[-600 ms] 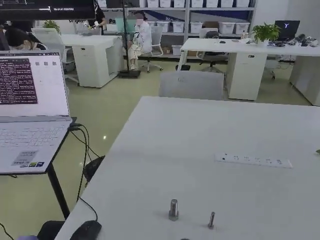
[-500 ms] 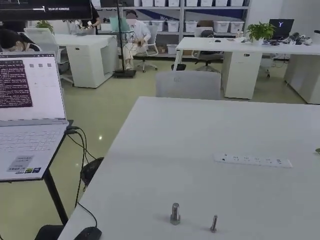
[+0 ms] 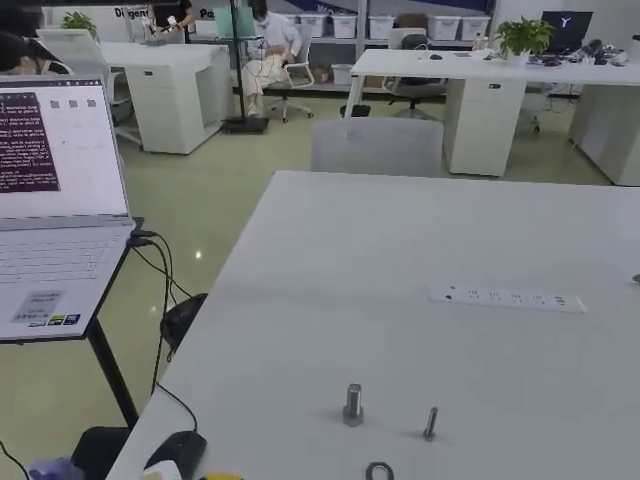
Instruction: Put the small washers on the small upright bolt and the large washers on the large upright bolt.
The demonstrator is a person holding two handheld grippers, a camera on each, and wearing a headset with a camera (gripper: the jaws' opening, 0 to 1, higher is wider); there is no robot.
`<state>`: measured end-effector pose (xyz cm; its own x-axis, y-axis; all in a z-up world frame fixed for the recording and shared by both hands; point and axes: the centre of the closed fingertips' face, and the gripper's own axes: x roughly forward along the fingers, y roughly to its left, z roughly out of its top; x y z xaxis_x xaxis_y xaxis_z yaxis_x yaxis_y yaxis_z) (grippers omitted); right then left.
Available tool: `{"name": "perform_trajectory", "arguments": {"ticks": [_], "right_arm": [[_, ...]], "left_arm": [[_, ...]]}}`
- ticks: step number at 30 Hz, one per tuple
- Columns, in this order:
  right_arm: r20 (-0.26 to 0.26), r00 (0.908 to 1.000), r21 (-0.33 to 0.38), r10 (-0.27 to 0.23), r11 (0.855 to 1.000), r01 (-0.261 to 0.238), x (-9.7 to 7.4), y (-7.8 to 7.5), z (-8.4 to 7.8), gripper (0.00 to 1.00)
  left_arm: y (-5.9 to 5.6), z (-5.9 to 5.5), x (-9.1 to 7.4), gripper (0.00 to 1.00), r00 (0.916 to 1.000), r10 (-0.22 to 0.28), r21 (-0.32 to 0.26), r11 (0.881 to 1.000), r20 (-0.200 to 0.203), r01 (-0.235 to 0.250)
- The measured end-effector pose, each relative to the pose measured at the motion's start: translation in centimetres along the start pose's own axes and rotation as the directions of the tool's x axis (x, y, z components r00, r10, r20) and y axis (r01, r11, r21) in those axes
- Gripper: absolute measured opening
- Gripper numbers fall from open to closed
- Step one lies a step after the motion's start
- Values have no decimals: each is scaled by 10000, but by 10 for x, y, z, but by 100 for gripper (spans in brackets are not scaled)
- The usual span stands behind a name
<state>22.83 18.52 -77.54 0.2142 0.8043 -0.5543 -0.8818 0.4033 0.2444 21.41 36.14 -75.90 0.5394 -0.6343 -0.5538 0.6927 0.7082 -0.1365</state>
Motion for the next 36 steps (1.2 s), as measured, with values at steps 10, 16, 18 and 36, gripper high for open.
{"name": "perform_trajectory", "arguments": {"ticks": [10, 16, 18, 36], "right_arm": [[-154, 9998, -94, -85, 9999, 84, 6, -13, 2, 97], [-283, 9995, -138, -147, 9998, 143, 9, -22, 5, 97], [-344, 9993, -202, -152, 9997, 145, 12, -24, 6, 97], [-1867, 9816, -1544, -405, 9879, 114, 31, -46, -3, 82]], "left_arm": [[4, 6, 3, 89, 9999, -97, 142, 9999, 74, 96], [7, 10, 4, 91, 9998, -144, 328, 9994, 166, 139], [9, 10, 5, 93, 9999, -139, 203, 9997, 12, 139], [5, -1, 20, 93, 9979, -527, 828, 9950, -377, 556]]}}
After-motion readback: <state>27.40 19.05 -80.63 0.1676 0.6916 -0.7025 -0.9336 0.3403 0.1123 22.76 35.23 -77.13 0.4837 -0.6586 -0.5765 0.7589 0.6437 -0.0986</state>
